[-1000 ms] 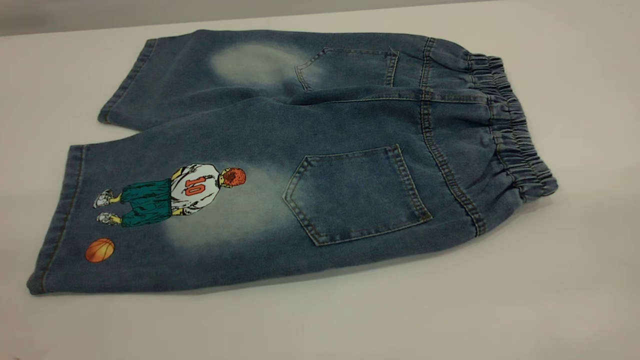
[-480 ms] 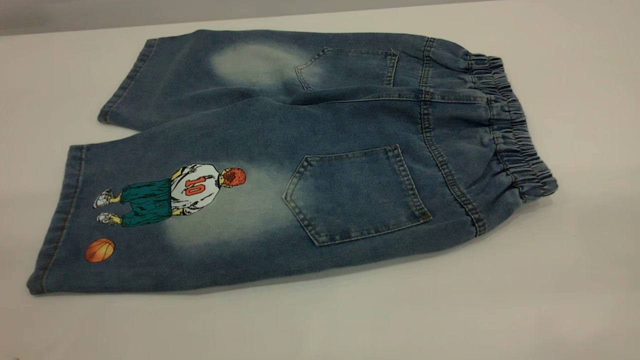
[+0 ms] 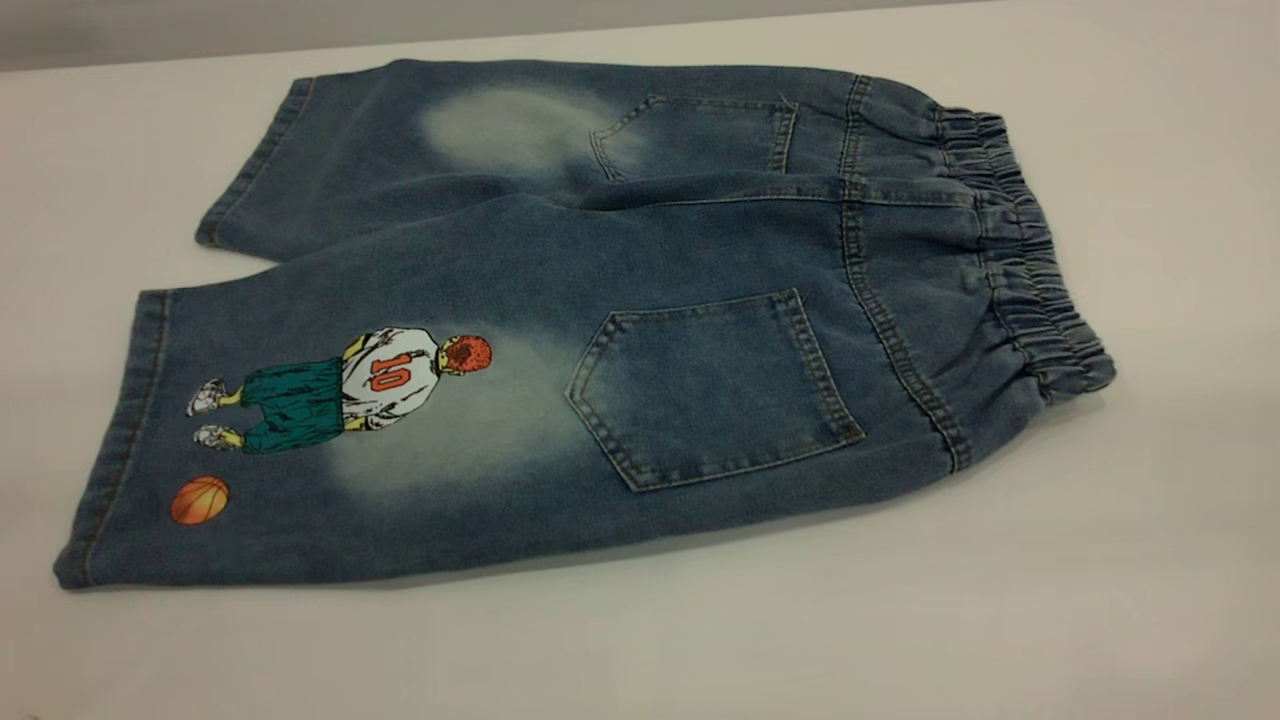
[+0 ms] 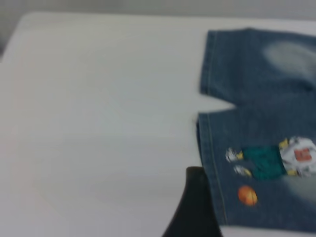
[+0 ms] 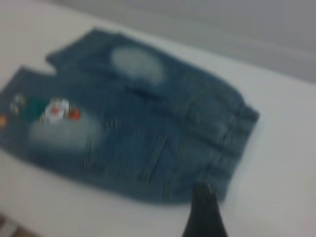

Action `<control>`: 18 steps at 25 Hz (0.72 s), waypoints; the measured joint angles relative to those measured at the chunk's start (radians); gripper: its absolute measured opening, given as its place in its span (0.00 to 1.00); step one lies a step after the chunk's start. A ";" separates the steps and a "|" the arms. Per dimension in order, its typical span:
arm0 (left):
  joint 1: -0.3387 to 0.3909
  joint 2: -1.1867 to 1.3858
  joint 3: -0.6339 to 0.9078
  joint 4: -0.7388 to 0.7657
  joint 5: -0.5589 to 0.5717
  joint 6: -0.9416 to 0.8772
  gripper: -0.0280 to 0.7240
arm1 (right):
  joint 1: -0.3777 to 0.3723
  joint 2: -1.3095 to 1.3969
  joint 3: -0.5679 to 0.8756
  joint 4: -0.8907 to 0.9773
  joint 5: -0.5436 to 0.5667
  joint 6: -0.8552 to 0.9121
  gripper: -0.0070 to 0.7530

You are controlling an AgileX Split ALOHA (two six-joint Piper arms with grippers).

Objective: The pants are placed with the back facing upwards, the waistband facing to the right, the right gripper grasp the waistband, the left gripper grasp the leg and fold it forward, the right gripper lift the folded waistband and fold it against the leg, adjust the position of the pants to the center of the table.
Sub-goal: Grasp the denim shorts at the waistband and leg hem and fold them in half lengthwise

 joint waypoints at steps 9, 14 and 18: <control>0.000 0.292 -0.174 -0.012 -0.140 -0.001 0.76 | 0.000 0.221 -0.170 0.001 -0.127 0.044 0.58; 0.000 0.510 -0.314 -0.052 -0.191 -0.002 0.76 | 0.000 0.420 -0.279 0.071 -0.196 0.050 0.58; 0.000 0.691 -0.429 -0.084 -0.215 0.006 0.76 | 0.001 0.575 -0.326 0.159 -0.269 0.031 0.58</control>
